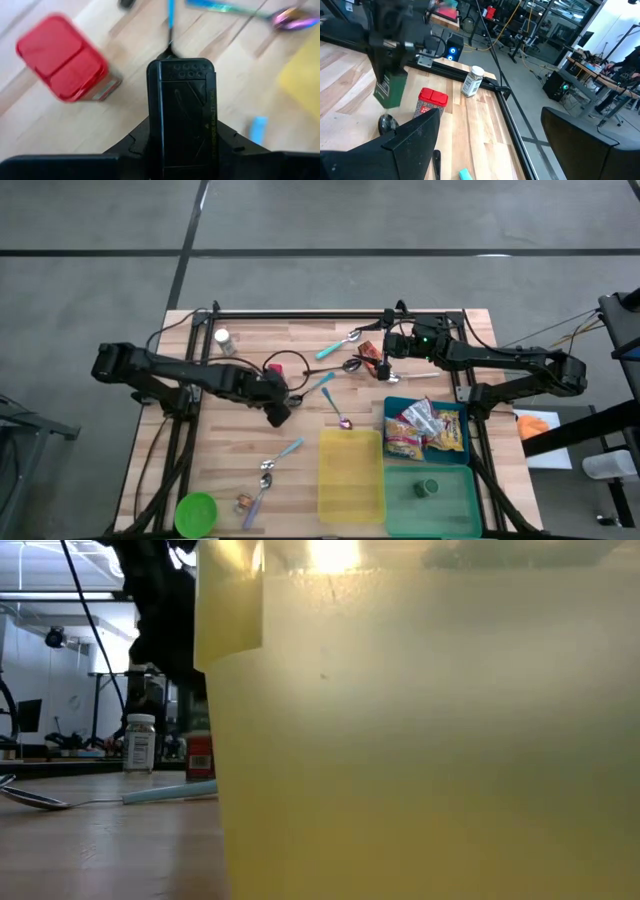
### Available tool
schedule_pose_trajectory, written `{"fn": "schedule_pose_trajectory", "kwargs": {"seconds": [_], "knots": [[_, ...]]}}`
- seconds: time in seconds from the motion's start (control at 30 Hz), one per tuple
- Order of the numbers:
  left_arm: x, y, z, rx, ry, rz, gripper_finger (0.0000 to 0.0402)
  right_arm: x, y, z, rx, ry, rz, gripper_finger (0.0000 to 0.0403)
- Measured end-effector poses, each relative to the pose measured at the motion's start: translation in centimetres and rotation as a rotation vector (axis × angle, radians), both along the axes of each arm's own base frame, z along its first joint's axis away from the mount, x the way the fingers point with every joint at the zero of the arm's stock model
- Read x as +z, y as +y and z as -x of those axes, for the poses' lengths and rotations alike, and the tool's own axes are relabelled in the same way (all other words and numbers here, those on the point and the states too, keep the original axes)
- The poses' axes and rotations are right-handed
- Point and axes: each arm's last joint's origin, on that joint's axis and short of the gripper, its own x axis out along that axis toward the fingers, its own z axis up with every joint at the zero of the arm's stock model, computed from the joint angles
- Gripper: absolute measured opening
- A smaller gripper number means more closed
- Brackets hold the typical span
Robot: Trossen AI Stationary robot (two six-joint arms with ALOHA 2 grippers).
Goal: Pick & Place Food Item
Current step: Put the black seasoning can into the green bin
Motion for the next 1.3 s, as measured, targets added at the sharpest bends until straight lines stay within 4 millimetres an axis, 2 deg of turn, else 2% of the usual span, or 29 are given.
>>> {"fn": "schedule_pose_trajectory", "kwargs": {"seconds": [0.17, 0.37, 0.53, 0.73, 0.9, 1.1, 1.3], "knots": [[1.7, -1.0, -0.7, 0.013, -0.071, -0.019, 0.0115, 0.0, 0.0, 0.0, 0.000, 0.000, 0.000, 0.0345], [2.3, -1.6, -1.2, 0.010, -0.137, -0.003, 0.0115, 0.0, 0.0, 0.0, 0.000, 0.000, 0.000, 0.0345], [1.5, -1.9, -2.4, 0.005, -0.123, -0.004, 0.0115, 0.0, 0.0, 0.0, 0.000, 0.000, 0.000, 0.0345], [1.0, -2.5, -5.3, -0.038, -0.052, -0.022, 0.0115, 0.0, 0.0, 0.0, 0.000, 0.000, 0.000, 0.0345], [1.4, -2.8, -7.4, -0.046, -0.039, -0.027, 0.0115, 0.0, 0.0, 0.0, 0.000, 0.000, 0.000, 0.0345], [0.9, -3.0, -8.9, -0.049, -0.050, -0.026, 0.0115, 0.0, 0.0, 0.0, 0.000, 0.000, 0.000, 0.0345], [-0.5, -3.2, -10.1, -0.046, -0.063, -0.017, 0.0115, 0.0, 0.0, 0.0, 0.000, 0.000, 0.000, 0.0345]]}}
